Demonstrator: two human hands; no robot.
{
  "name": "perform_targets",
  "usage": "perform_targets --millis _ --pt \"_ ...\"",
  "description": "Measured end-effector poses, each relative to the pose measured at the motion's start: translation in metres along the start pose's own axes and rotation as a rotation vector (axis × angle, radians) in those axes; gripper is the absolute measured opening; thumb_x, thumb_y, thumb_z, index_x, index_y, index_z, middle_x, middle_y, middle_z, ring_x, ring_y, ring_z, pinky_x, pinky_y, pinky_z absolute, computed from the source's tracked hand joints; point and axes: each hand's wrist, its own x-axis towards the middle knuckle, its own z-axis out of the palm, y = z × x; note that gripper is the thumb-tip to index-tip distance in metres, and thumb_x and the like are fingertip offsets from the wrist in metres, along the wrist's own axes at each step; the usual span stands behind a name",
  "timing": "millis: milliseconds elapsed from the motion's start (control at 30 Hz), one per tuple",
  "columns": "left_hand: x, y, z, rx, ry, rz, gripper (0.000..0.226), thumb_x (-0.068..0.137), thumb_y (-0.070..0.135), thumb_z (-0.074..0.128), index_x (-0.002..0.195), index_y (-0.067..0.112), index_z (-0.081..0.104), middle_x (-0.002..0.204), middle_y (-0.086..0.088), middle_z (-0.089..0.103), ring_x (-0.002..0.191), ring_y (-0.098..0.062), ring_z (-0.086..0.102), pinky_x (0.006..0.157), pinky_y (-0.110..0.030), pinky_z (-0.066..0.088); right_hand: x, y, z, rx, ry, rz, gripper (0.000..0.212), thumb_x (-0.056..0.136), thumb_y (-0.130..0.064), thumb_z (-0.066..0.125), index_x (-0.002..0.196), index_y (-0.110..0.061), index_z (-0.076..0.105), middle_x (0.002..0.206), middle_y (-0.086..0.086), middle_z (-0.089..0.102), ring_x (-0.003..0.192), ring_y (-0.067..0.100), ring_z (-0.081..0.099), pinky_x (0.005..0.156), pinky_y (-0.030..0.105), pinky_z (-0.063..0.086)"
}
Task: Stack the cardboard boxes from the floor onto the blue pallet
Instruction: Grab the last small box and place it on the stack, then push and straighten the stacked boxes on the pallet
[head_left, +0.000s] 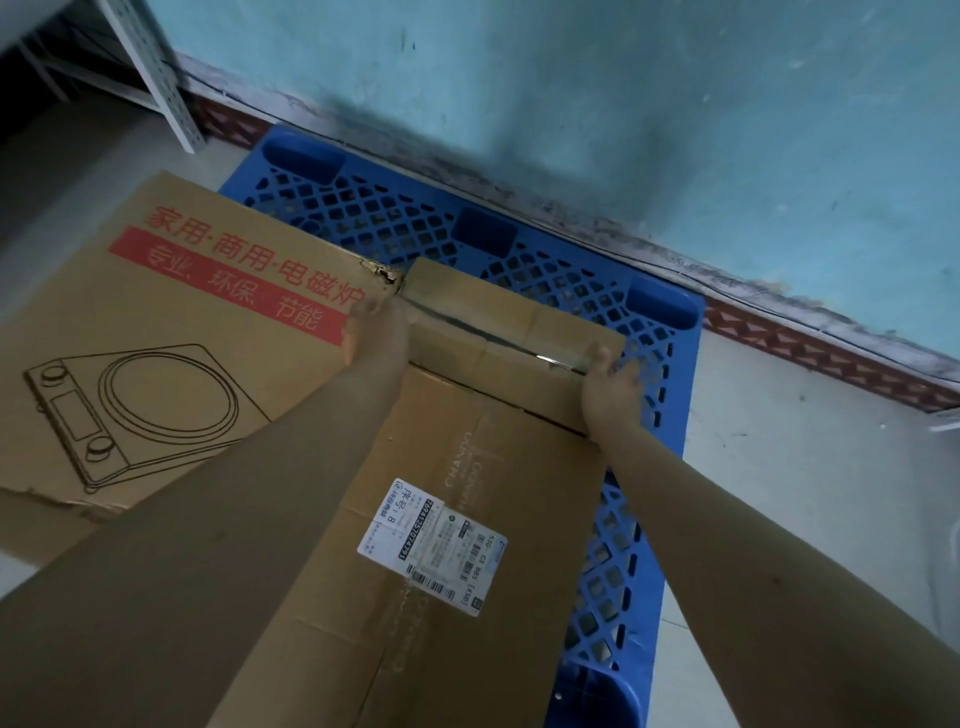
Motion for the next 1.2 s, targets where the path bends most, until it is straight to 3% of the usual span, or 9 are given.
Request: perform_targets --millis 133,200,367,500,733,800,900,1067,1200 --pt "-0.023 -0.007 -0.011 0.028 -0.020 0.090 0.043 0.093 0.028 0.036 0.130 0.017 0.053 0.089 0.003 0.058 0.072 -0.011 0.052 0.053 -0.028 0.038 -0.029 0.000 -0.012 0.089 0.019 -0.179 0.063 0.102 -0.049 0.027 0.154 -0.015 0.019 0.161 0.012 0.018 0.145 0.031 0.024 0.116 0.049 0.025" --pt "-0.036 -0.011 -0.014 0.032 -0.047 0.118 0.042 0.093 0.030 0.035 0.127 0.020 0.057 0.098 0.003 0.058 0.072 -0.009 0.050 0.056 -0.026 0.037 -0.048 0.002 -0.017 0.092 -0.003 -0.220 0.059 0.102 -0.047 0.028 0.153 -0.017 0.023 0.159 0.010 0.023 0.143 0.029 0.028 0.115 0.045 0.027" --pt "-0.093 -0.007 -0.039 -0.020 -0.235 0.228 0.028 0.094 0.023 0.044 0.092 0.034 0.070 0.070 0.016 0.040 0.040 0.011 0.047 0.032 -0.002 0.030 -0.112 0.011 -0.031 0.209 -0.076 -0.284 0.047 0.101 -0.050 0.032 0.145 -0.034 0.038 0.152 0.001 0.040 0.136 0.023 0.039 0.113 0.040 0.030" --pt "-0.139 -0.011 -0.092 -0.091 -0.322 0.242 0.017 0.088 0.034 0.054 0.080 0.039 0.068 0.100 0.004 0.063 0.088 -0.006 0.060 0.073 -0.023 0.050 -0.177 0.021 -0.034 0.310 -0.070 -0.295 0.053 0.103 -0.049 0.029 0.150 -0.026 0.031 0.157 0.000 0.033 0.142 0.021 0.031 0.117 0.038 0.020" --pt "-0.196 -0.048 -0.200 0.020 -0.439 0.265 0.044 0.083 0.045 0.044 0.116 0.026 0.067 0.128 0.005 0.059 0.117 -0.012 0.050 0.095 -0.032 0.038 -0.281 0.075 -0.023 0.276 -0.068 -0.145 0.057 0.101 -0.051 0.030 0.148 -0.020 0.037 0.151 0.009 0.041 0.137 0.030 0.039 0.107 0.039 0.030" --pt "-0.194 -0.056 -0.230 0.026 -0.440 0.254 0.039 0.090 0.039 0.043 0.117 0.025 0.066 0.127 0.006 0.062 0.112 -0.005 0.055 0.087 -0.022 0.041 -0.302 0.087 -0.013 0.290 -0.058 -0.129 0.054 0.100 -0.052 0.031 0.143 -0.022 0.044 0.143 0.007 0.049 0.132 0.028 0.044 0.106 0.040 0.032" --pt "-0.183 -0.086 -0.262 -0.059 -0.428 0.191 0.029 0.093 0.036 0.043 0.102 0.025 0.069 0.087 0.015 0.074 0.068 0.009 0.065 0.046 -0.006 0.043 -0.334 0.114 0.020 0.238 -0.070 -0.144 0.053 0.098 -0.056 0.029 0.139 -0.028 0.046 0.136 0.002 0.053 0.129 0.026 0.047 0.110 0.048 0.034" --pt "-0.169 -0.174 -0.286 -0.048 -0.529 0.093 0.036 0.094 0.035 0.040 0.119 0.028 0.064 0.132 0.007 0.056 0.118 -0.010 0.051 0.086 -0.022 0.038 -0.391 0.157 0.083 0.364 0.143 -0.191 0.042 0.100 -0.043 0.039 0.138 -0.026 0.047 0.140 -0.003 0.051 0.129 0.019 0.046 0.109 0.041 0.036" --pt "-0.171 -0.224 -0.315 -0.056 -0.497 0.007 0.023 0.094 0.029 0.049 0.105 0.019 0.066 0.103 0.004 0.064 0.087 -0.010 0.058 0.050 -0.010 0.044 -0.430 0.179 0.107 0.410 0.232 -0.204 0.033 0.099 -0.036 0.043 0.131 -0.029 0.053 0.130 -0.009 0.056 0.123 0.014 0.050 0.108 0.037 0.038"
